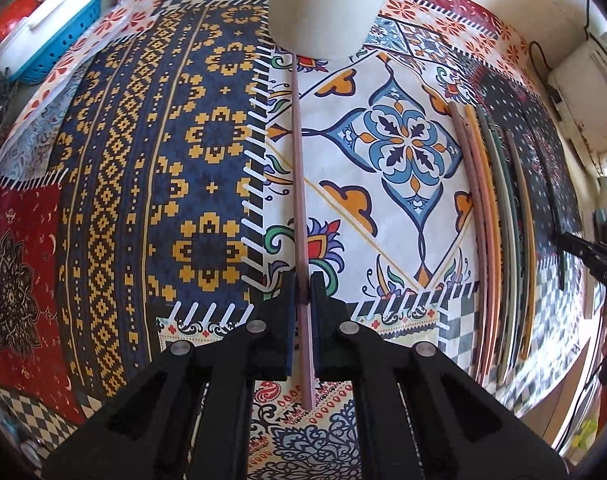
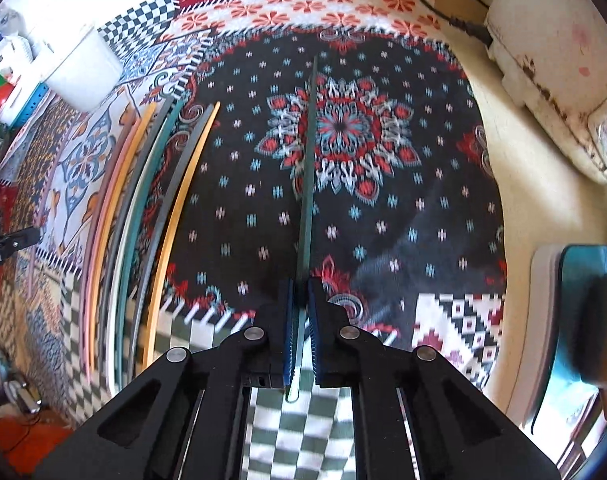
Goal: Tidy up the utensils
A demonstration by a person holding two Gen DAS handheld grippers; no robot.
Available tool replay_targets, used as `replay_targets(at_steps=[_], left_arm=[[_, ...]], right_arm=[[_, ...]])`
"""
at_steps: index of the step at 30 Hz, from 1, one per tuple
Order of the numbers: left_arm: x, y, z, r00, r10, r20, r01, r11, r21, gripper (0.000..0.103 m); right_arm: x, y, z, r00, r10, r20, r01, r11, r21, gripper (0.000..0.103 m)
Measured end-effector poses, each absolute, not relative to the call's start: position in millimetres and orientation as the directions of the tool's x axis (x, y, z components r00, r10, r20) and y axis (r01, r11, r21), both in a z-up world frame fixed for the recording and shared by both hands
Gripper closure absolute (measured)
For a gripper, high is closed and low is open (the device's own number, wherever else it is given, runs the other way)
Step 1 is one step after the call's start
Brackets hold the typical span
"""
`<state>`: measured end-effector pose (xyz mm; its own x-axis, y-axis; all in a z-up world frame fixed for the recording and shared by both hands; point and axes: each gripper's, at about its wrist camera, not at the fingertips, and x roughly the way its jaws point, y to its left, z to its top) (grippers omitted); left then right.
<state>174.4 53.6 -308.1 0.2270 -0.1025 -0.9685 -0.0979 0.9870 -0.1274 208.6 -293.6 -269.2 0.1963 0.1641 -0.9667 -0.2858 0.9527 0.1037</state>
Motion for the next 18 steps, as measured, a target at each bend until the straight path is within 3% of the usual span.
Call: replay_targets(at_steps=[9, 18], left_arm=[[217, 52, -301, 0.224, -0.083, -0.971, -0.058, 0.993, -0.099, 0.073], [248, 52, -303, 0.238, -0.034, -0.971, -0.026, 0.999, -0.041, 0.071]], right_arm=[[237, -297, -265, 0.227, 0.173, -0.958, -0.242, 0.963, 0.117, 0.096], [275, -283, -271, 0.247, 0.147, -0.958, -0.261, 0.962, 0.080, 0.091]])
